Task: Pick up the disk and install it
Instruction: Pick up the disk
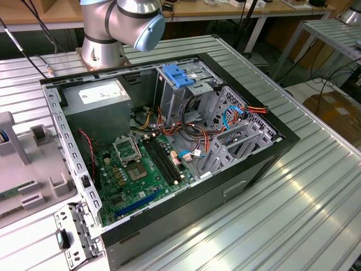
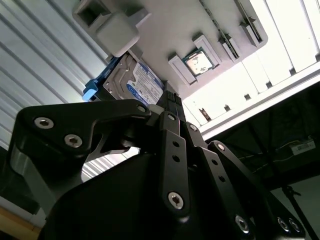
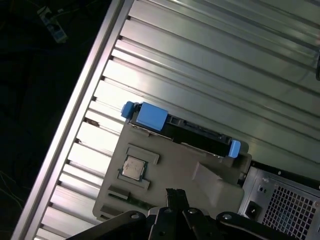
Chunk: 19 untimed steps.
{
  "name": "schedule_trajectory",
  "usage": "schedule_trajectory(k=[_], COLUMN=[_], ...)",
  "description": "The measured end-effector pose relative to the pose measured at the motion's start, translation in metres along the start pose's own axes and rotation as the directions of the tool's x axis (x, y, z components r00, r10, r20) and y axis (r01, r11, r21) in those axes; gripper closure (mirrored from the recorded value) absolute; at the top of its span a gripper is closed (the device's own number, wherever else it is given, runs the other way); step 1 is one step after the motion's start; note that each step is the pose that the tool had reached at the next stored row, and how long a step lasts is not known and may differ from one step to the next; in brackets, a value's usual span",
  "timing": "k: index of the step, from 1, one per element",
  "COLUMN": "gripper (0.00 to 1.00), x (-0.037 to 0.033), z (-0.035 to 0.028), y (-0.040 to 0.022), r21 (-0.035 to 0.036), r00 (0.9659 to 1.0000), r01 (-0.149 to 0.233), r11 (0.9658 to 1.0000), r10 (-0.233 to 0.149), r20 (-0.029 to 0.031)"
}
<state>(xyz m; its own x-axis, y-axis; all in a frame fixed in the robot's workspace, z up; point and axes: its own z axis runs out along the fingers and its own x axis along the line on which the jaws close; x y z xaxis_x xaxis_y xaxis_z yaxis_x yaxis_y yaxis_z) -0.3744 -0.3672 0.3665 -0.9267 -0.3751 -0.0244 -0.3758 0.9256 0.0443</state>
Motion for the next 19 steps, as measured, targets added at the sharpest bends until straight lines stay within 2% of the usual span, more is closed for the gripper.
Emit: schedule_trajectory(k=[8, 11, 19], gripper=[0.89, 0.89, 0.89], x=[0.0, 0.0, 0.0], z=[0.0, 0.0, 0.0], y=[0.0, 0.0, 0.0], r21=[-0.0011, -0.0017, -0.0027], r00=[0.9991, 0.9978, 0.9949], r01=[0.042, 0.066, 0.101], r11=[0.9991, 0.9978, 0.9949], r10=[-0.042, -0.066, -0.101], r20=[-0.0018, -0.0028, -0.0043])
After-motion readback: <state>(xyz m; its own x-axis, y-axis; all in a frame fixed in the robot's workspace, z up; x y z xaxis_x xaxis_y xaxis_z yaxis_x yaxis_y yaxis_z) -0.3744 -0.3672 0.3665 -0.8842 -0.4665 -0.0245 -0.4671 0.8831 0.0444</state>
